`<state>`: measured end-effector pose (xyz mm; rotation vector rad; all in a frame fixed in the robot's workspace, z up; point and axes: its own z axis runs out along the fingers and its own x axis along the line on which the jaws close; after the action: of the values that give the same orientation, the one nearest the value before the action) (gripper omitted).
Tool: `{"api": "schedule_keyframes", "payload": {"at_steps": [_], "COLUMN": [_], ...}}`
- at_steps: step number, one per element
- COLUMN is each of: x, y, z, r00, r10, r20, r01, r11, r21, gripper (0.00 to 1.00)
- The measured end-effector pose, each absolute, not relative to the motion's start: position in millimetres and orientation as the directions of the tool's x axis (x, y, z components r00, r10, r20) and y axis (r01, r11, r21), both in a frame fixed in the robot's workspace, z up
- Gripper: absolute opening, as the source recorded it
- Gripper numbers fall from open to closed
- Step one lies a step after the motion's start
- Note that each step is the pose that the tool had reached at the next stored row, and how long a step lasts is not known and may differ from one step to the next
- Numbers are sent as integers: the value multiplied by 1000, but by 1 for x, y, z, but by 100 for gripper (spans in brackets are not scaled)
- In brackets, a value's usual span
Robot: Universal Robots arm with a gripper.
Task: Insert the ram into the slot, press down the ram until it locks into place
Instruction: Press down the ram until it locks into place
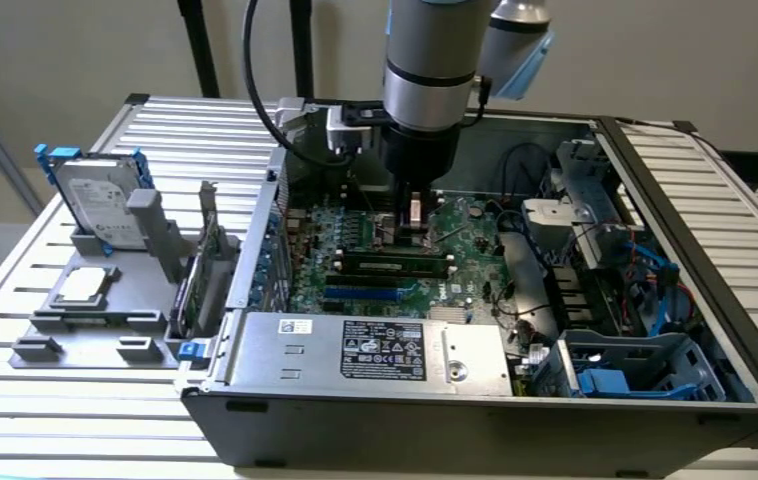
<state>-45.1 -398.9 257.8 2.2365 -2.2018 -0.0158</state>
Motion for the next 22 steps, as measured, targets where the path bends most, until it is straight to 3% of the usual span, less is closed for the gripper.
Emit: {"api": "schedule_keyframes", "payload": {"at_steps": [22], "x": [-45], "y": [-396], "z": [227], "r00": [16], "r10": [-1000], "r20": [-5], "r01": [-1000], "r11": [-16], "r21": [10], "gripper": [10]}}
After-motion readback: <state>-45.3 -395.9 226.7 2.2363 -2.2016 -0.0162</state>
